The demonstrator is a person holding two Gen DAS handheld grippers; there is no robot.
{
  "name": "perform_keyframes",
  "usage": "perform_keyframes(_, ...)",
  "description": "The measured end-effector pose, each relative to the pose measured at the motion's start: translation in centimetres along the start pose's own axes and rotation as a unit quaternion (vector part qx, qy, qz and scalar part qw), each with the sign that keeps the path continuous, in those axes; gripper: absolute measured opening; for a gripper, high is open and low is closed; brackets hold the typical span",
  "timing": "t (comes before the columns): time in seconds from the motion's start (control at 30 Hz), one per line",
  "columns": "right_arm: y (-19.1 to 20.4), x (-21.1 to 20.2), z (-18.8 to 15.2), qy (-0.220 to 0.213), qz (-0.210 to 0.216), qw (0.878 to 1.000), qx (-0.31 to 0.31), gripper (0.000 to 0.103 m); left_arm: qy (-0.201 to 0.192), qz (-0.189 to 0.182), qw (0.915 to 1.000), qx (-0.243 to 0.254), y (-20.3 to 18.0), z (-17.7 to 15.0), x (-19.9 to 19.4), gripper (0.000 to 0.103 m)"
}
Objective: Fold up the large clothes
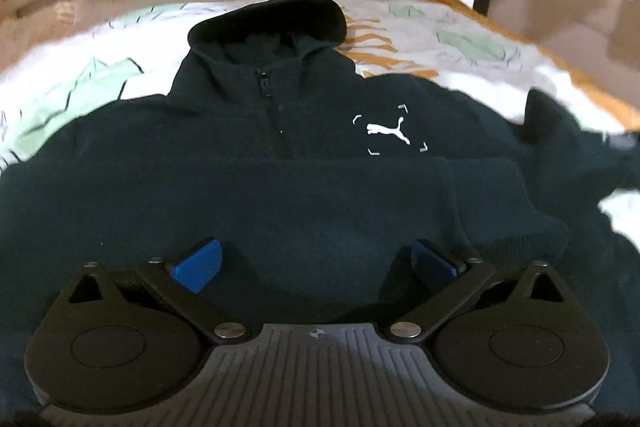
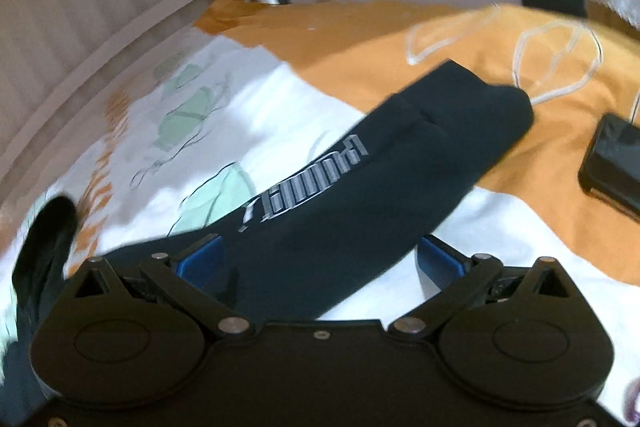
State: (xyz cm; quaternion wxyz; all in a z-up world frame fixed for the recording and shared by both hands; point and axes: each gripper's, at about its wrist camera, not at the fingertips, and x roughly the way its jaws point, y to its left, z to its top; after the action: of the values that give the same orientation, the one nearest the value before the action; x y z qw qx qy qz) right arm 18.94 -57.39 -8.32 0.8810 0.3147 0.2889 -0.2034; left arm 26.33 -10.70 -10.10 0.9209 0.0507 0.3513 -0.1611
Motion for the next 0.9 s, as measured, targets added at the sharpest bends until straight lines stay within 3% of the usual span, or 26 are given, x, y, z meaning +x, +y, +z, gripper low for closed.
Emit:
perform_keyframes(0.13, -1.5, 1.6, 0.8, -0.002, 0.012, 0.999, 0.037, 0.103, 0.001, -0.003, 1.0, -0.003, 0.3, 0.0, 0.0, 0.103)
perform_keyframes(0.2, -1.7, 1.9, 1.2, -0.003, 0.011, 0.999, 0.041, 0.092, 0.001, -0.004, 1.0, -0.003, 0.3, 0.0, 0.0, 0.103)
perform_keyframes(0.27, -1.6, 2.2, 1.9, 0.004, -0.021, 0.999, 0.031, 0.034, 0.002, -0.004, 1.0, -0.003, 0.3, 0.2, -0.1, 0.103)
perform_keyframes(0.37, -0.9, 1.6, 2.7, 0.003, -0.026, 1.0, 0.009, 0.017, 0.006, -0.01, 0.9999, -0.005, 0.4, 0.4, -0.1, 0.103)
perform_keyframes(0.5, 3.2, -1.8, 4.3, -0.042, -0.013, 0.996, -0.073, 0.016, 0.01, -0.03, 0.9992, -0.023, 1.1, 0.9, -0.9, 0.103)
perform_keyframes(0.63, 9.3, -6.7, 5.8, -0.084, 0.046, 0.986, -0.134, 0.016, 0.01, -0.047, 0.9978, -0.045, 2.6, 1.4, -2.4, 0.103)
perform_keyframes(0.77, 16.4, -11.1, 5.4, -0.108, 0.119, 0.967, -0.198, 0.016, 0.0, -0.047, 0.9962, -0.073, 5.3, 2.0, -4.1, 0.103)
perform_keyframes(0.9, 23.7, -13.8, 2.1, -0.106, 0.189, 0.942, -0.256, 0.016, -0.016, -0.041, 0.9928, -0.111, 9.0, 2.3, -6.0, 0.103)
